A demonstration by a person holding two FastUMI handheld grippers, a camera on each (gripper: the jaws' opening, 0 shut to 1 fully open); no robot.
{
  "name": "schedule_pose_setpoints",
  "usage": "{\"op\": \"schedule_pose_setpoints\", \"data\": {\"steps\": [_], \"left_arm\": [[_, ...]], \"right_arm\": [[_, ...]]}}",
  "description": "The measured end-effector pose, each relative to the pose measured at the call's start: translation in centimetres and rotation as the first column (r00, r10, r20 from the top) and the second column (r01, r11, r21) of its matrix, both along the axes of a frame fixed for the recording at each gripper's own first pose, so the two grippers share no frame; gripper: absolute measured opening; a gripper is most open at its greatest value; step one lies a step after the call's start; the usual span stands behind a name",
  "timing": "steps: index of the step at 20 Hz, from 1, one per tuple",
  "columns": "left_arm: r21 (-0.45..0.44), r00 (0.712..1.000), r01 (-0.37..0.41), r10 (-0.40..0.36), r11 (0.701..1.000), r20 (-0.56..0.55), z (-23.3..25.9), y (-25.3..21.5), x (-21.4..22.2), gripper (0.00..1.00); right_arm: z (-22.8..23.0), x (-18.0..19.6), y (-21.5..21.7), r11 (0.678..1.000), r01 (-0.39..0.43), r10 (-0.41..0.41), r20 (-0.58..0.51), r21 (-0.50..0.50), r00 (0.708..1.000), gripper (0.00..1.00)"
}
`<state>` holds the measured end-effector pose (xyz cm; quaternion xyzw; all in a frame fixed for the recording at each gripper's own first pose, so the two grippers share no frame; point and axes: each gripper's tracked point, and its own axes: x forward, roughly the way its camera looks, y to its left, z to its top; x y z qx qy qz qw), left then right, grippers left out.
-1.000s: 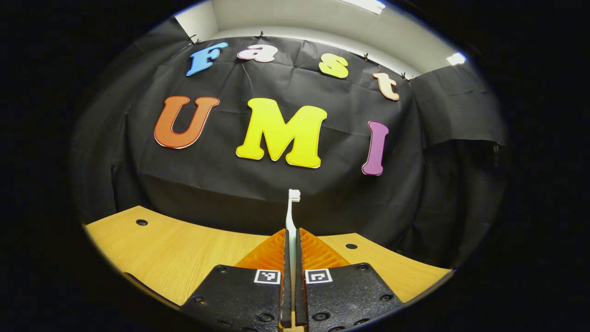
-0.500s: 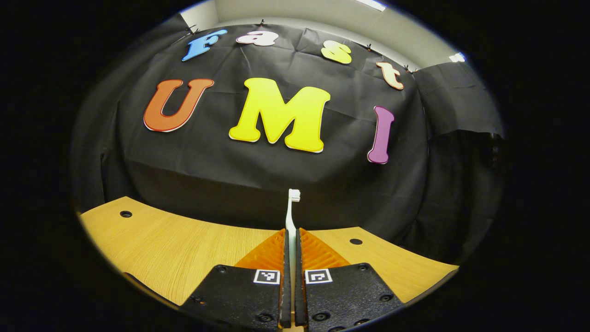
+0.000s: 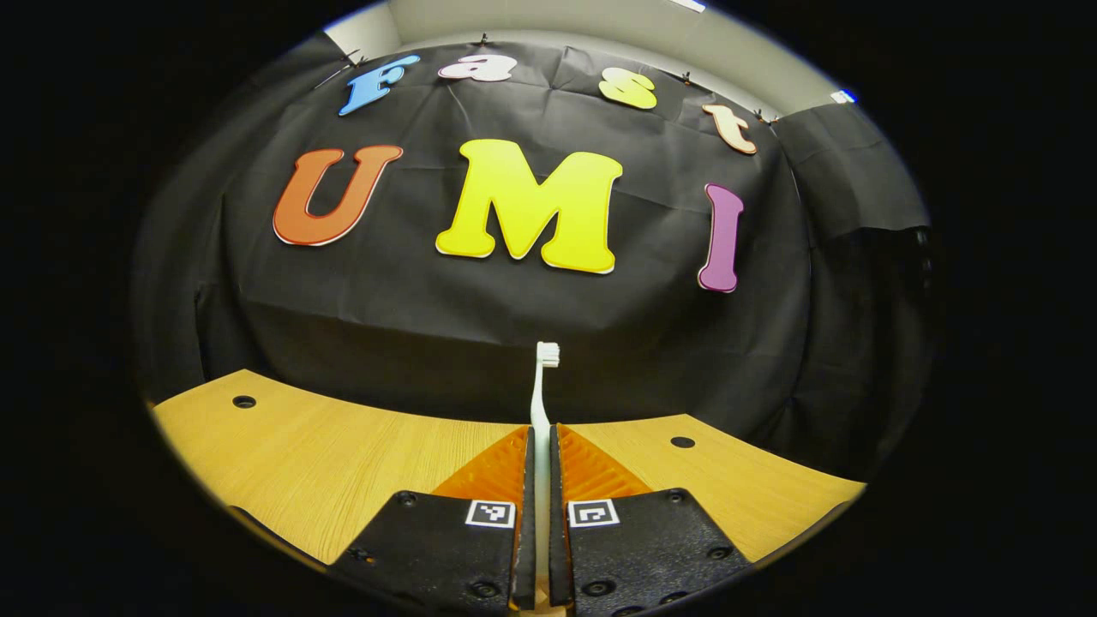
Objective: Put the toothbrush and toothpaste on the desktop into the cup, then pick up the cup and place it on the coaster on the desktop.
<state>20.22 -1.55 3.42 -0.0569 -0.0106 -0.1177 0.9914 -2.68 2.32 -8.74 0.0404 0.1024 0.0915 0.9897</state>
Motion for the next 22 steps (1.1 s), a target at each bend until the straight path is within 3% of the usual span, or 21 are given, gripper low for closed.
{"op": "schedule_pose_setpoints", "data": {"steps": [10,11,12,13,15,16,22], "left_arm": [[0.029,1.000,0.015,-0.014,0.999,-0.022,-0.3,-0.5,-0.3,0.12],[0.036,0.999,0.029,-0.027,0.999,-0.038,-0.7,-0.9,-0.4,0.16],[0.044,0.997,0.045,-0.043,0.998,-0.060,-1.1,-1.2,-0.6,0.28],[0.047,0.994,0.071,-0.067,0.996,-0.088,-1.6,-1.7,-1.1,0.27],[0.064,0.991,0.046,-0.038,0.997,-0.125,-2.3,-1.2,-2.0,0.65],[0.055,0.991,0.032,-0.025,0.998,-0.128,-2.4,-0.8,-2.3,0.90],[-0.011,0.994,-0.018,0.017,1.000,-0.111,-1.9,1.5,-5.2,0.99]], "right_arm": [[-0.1,0.2,-0.4,1.000,0.003,-0.003,-0.003,0.000,1.000,0.22],[-0.1,0.1,-0.4,1.000,0.003,-0.003,-0.001,0.001,1.000,0.22],[0.0,0.0,-0.4,1.000,0.002,-0.002,0.001,0.000,1.000,0.22],[0.0,0.0,-0.4,1.000,0.003,-0.003,0.003,-0.001,1.000,0.22],[-0.1,-0.1,-0.4,1.000,0.004,-0.004,0.004,-0.001,1.000,0.21],[-0.1,-0.1,-0.2,1.000,0.004,-0.004,0.005,-0.005,1.000,0.21],[0.4,0.7,0.4,1.000,0.003,-0.003,0.006,-0.020,1.000,0.22]]}}
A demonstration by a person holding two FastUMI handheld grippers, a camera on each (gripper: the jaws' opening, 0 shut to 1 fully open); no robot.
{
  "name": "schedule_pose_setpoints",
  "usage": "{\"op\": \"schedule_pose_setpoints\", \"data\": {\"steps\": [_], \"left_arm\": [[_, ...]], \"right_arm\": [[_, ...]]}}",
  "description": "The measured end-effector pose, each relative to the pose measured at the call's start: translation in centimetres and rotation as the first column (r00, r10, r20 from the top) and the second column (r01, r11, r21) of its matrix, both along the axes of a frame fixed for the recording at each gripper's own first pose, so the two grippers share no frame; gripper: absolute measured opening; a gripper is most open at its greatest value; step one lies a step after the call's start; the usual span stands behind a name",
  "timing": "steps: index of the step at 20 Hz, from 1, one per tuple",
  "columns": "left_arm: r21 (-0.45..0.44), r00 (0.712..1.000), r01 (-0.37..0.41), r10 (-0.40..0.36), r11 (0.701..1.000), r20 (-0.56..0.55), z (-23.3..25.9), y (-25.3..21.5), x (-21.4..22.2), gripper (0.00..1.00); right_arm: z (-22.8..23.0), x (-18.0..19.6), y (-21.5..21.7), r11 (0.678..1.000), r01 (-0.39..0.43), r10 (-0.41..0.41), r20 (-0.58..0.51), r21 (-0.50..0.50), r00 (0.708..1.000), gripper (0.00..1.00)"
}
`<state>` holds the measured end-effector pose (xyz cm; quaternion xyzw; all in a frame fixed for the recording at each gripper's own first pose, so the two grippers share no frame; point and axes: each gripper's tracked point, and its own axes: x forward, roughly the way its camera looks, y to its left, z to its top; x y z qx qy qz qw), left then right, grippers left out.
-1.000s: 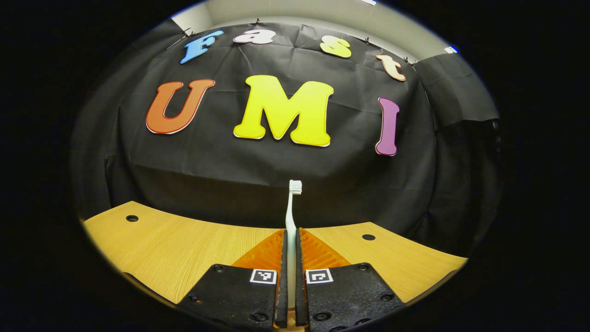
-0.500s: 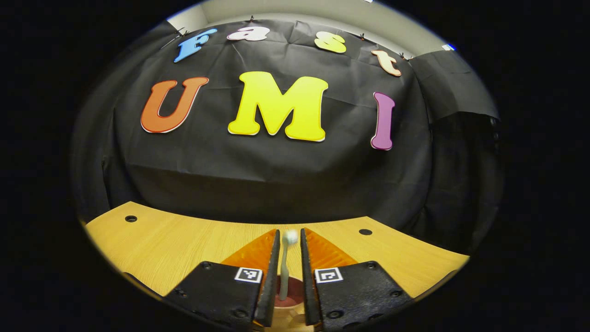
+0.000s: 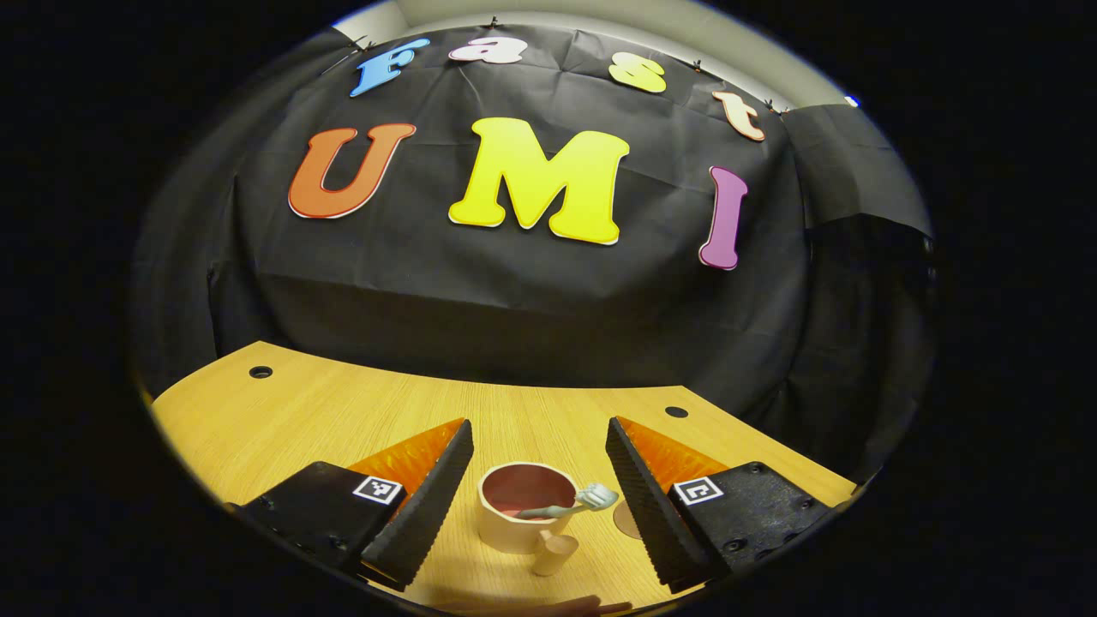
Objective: Put the toothbrush and toothpaste on the desktop into the cup, then pick up the cup and place it on the coaster on the desktop.
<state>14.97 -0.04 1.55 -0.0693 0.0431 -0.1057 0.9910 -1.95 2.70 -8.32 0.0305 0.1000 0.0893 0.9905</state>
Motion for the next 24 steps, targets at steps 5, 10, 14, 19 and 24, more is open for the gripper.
{"op": "schedule_pose_setpoints", "data": {"steps": [5,10,14,19,24], "left_arm": [[0.031,0.998,-0.027,0.026,0.999,0.058,0.3,1.7,-3.3,0.98],[0.067,0.996,-0.040,0.035,0.997,0.077,-1.1,3.2,-7.0,0.98],[0.073,0.995,-0.079,0.073,0.994,0.072,-2.6,4.8,-8.9,0.98],[0.054,0.996,-0.082,0.080,0.995,0.042,-3.6,6.1,-10.3,0.98],[0.041,0.996,-0.079,0.077,0.996,0.045,-4.1,6.8,-11.1,0.99]], "right_arm": [[1.7,1.7,1.5,1.000,-0.025,0.025,0.008,0.007,1.000,0.21],[5.0,4.7,4.8,0.996,-0.086,0.086,0.029,-0.002,0.996,0.21],[8.7,7.5,7.7,0.992,-0.117,0.120,0.091,-0.039,0.989,0.22],[12.2,10.8,11.1,0.988,-0.155,0.155,0.151,-0.009,0.976,0.21],[14.0,15.4,14.0,0.985,-0.167,0.160,0.154,0.032,0.975,0.21]]}}
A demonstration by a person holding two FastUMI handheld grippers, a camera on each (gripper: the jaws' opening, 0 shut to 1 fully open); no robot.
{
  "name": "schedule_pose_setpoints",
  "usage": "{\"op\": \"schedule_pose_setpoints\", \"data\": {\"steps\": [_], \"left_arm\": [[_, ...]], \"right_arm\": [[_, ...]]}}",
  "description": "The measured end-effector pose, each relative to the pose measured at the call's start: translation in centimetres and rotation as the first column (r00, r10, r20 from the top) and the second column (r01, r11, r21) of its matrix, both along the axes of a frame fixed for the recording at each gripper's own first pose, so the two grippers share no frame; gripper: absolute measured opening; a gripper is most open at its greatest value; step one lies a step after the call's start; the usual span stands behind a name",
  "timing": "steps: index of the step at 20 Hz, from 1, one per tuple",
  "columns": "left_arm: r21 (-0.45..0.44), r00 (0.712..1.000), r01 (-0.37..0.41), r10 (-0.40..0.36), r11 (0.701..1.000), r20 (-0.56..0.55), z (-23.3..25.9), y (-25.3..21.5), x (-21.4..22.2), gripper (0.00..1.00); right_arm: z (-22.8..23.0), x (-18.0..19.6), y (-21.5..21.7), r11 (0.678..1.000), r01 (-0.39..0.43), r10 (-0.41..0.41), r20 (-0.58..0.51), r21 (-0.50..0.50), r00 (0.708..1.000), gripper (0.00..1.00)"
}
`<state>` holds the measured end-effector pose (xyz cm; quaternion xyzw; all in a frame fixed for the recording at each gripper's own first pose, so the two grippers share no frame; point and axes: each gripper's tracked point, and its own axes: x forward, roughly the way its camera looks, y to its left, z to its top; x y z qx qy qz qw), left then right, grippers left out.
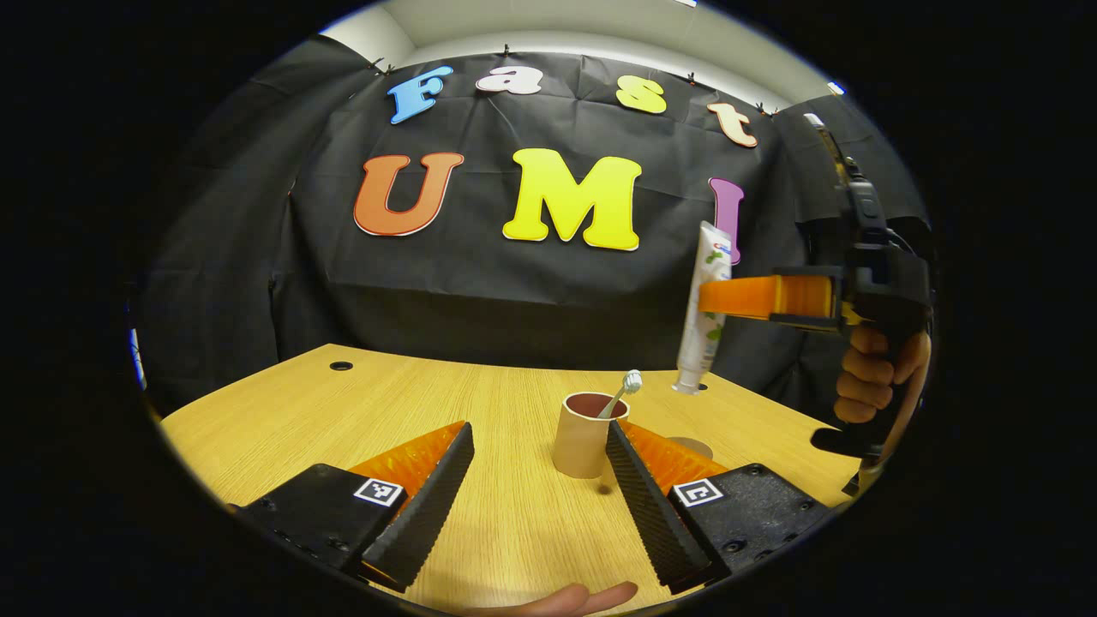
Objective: Put the toothbrush and toothpaste on the desktop into the cup, then pick up the cup and place it on the coaster on the desktop.
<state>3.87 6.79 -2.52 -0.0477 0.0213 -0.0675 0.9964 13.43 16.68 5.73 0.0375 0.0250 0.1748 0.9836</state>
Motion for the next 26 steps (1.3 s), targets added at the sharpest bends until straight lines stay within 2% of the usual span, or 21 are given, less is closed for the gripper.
{"op": "schedule_pose_setpoints", "data": {"steps": [4,8,13,14,16,18,20,26], "left_arm": [[-0.018,1.000,0.019,-0.019,1.000,0.011,0.1,-0.2,-0.1,0.98],[-0.013,1.000,0.030,-0.030,0.999,-0.002,-0.6,0.1,-0.4,0.99],[-0.004,1.000,-0.003,0.003,1.000,0.003,-0.7,1.8,-0.3,0.98],[-0.003,1.000,-0.004,0.004,1.000,0.003,-0.8,2.0,-0.4,0.98],[-0.005,1.000,-0.007,0.007,1.000,0.000,-1.0,2.2,-0.5,0.98],[0.001,1.000,-0.012,0.012,1.000,-0.005,-1.4,1.9,-0.2,0.98],[0.006,1.000,-0.008,0.008,1.000,-0.018,-1.8,1.5,-0.2,0.98],[0.001,0.999,0.002,-0.002,1.000,-0.037,-2.1,-0.5,-0.1,0.98]], "right_arm": [[0.1,2.9,2.9,1.000,-0.013,0.013,0.003,-0.027,1.000,0.20],[-1.8,4.3,5.4,0.998,-0.026,0.024,-0.022,-0.059,0.999,0.22],[-3.5,5.7,6.5,0.997,-0.011,0.007,-0.055,-0.078,0.998,0.23],[-3.5,5.5,6.4,0.997,-0.010,0.005,-0.056,-0.079,0.998,0.28],[-3.3,4.9,6.3,0.996,-0.013,0.009,-0.044,-0.088,0.999,0.54],[-2.8,4.1,5.3,0.995,0.011,-0.014,-0.025,-0.099,1.000,0.87],[-2.5,3.1,5.1,0.996,0.012,-0.013,-0.016,-0.092,1.000,0.95],[-1.0,-0.6,2.2,0.998,0.036,-0.035,0.013,-0.055,0.999,0.95]]}}
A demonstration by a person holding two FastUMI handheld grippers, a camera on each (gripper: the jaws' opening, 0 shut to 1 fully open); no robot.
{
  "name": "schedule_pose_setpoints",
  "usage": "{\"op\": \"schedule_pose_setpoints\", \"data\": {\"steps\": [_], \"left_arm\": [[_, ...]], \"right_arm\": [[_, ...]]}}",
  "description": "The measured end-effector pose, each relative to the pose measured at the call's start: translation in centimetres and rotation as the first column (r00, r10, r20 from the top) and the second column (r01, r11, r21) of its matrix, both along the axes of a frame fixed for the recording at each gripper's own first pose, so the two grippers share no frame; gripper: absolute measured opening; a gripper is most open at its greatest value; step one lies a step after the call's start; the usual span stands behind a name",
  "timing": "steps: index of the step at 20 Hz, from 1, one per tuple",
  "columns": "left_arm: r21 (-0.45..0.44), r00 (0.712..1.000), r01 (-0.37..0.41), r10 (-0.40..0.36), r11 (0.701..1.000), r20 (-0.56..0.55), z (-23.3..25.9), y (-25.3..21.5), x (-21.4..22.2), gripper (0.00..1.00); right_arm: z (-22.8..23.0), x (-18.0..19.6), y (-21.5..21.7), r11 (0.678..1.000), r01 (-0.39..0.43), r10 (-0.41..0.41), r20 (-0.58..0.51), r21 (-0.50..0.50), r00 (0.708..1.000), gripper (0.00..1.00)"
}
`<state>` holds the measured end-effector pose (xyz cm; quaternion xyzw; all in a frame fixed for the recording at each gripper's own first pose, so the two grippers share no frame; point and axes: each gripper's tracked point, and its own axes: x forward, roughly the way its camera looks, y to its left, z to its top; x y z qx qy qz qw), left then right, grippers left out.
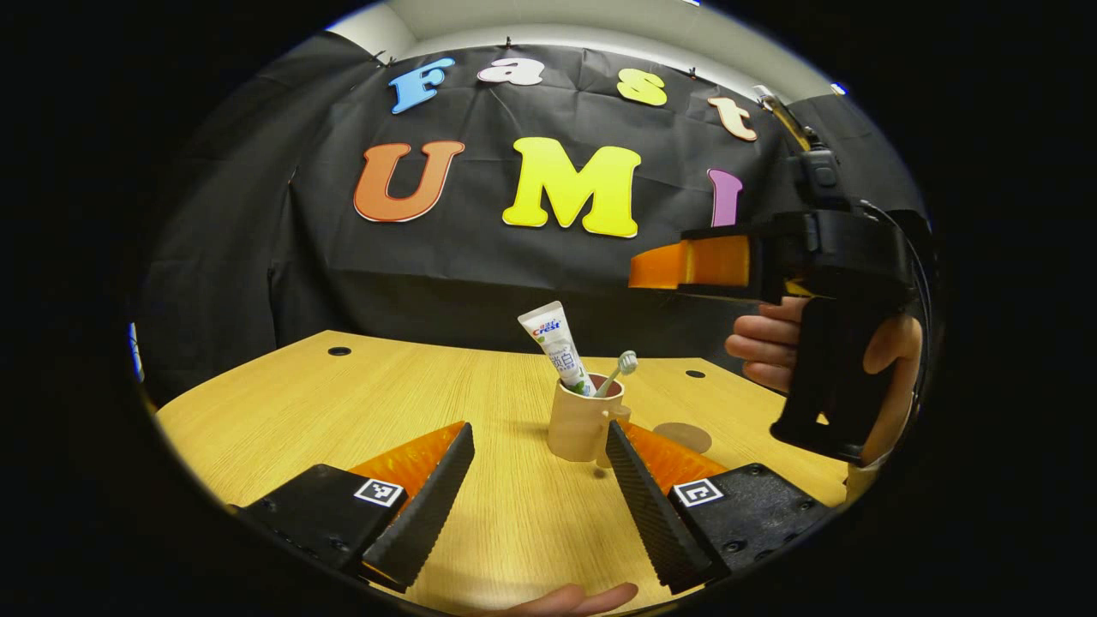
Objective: Put the toothbrush and toothpaste on the desktop into the cup, then pick up the cup and place it on the coaster on the desktop.
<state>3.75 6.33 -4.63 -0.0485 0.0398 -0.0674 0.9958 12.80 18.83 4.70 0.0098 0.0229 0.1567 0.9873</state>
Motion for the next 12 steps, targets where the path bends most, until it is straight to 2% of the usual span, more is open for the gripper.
{"op": "schedule_pose_setpoints", "data": {"steps": [8,12], "left_arm": [[0.022,0.998,0.025,-0.024,0.999,-0.053,0.4,-4.0,1.8,0.98],[0.056,0.990,0.021,-0.013,0.998,-0.139,0.1,-5.8,3.6,0.98]], "right_arm": [[0.9,-5.7,-7.5,0.998,0.067,-0.067,0.078,0.008,0.995,0.95],[0.4,-8.0,-11.5,0.996,0.082,-0.085,0.084,0.039,0.993,0.95]]}}
